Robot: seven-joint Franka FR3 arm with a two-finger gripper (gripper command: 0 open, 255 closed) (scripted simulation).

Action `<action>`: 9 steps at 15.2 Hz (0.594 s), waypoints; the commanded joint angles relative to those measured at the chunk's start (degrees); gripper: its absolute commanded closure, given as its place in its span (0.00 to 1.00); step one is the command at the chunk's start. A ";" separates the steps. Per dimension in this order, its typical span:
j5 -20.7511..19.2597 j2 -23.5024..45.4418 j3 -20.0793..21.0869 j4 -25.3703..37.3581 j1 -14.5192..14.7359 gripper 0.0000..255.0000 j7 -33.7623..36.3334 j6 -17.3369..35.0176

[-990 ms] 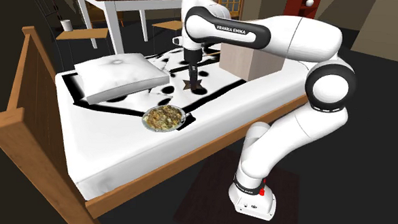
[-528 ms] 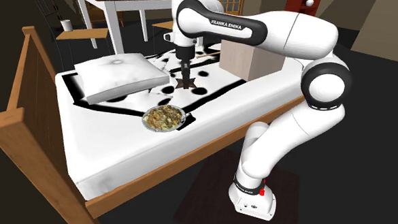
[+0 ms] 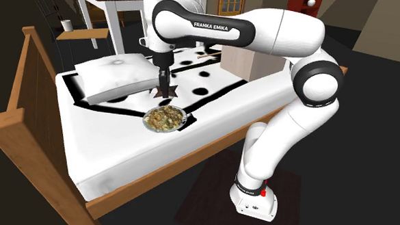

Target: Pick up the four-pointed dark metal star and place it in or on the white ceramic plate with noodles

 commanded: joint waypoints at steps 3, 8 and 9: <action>0.70 0.89 1.36 -0.52 0.60 1.00 1.89 1.38; 0.65 -0.12 1.34 -5.29 0.57 1.00 1.91 5.14; 0.64 -0.29 1.34 -6.21 0.56 1.00 1.91 5.89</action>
